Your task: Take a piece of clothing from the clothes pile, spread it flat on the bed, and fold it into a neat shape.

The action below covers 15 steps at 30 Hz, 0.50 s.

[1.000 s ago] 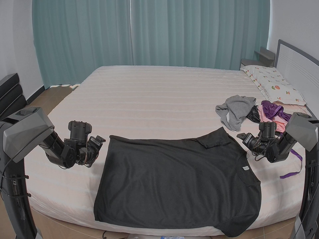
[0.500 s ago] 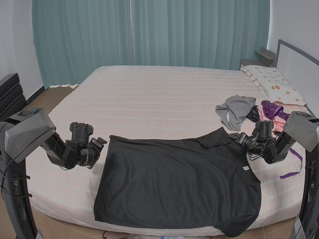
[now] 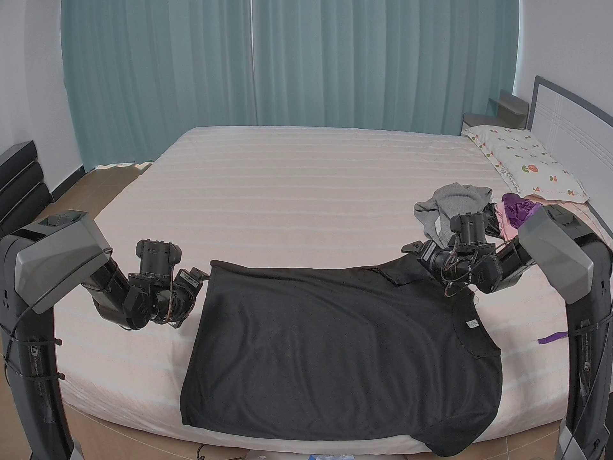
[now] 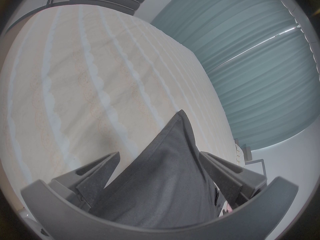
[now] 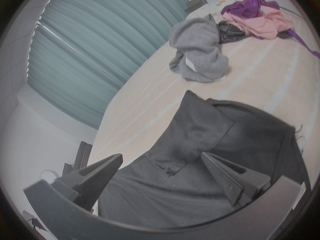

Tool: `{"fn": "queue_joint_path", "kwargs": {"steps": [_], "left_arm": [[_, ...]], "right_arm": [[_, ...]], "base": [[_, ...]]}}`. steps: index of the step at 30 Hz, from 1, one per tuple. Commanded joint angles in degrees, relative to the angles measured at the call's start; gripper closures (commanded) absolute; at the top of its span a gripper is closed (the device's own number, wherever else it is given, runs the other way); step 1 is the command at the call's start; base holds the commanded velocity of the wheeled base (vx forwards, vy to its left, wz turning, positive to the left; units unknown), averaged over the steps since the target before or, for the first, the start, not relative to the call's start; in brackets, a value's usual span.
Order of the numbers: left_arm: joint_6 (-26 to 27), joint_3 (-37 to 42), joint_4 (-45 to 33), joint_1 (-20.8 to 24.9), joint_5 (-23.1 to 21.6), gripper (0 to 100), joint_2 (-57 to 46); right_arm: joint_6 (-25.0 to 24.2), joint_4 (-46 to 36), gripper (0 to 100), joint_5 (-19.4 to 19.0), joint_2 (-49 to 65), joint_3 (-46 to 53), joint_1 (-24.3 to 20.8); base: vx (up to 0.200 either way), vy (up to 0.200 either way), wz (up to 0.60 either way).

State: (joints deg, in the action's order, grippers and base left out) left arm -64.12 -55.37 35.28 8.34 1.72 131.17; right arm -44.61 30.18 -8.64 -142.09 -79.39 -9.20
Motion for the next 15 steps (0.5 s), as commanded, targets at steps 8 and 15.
{"fn": "queue_joint_path", "kwargs": {"steps": [8,15], "left_arm": [[0.1,0.4,0.2,0.0,-0.2,0,0.5],[0.1,0.5,0.3,0.0,-0.1,0,0.5]], "right_arm": [[-7.7,-7.6,0,0.6,-7.6,-12.4,-0.8],[-7.8,-8.5,0,4.2,-10.3,-15.3,-1.1]], "base": [[0.000,0.000,0.00],[0.000,0.000,0.00]]}}
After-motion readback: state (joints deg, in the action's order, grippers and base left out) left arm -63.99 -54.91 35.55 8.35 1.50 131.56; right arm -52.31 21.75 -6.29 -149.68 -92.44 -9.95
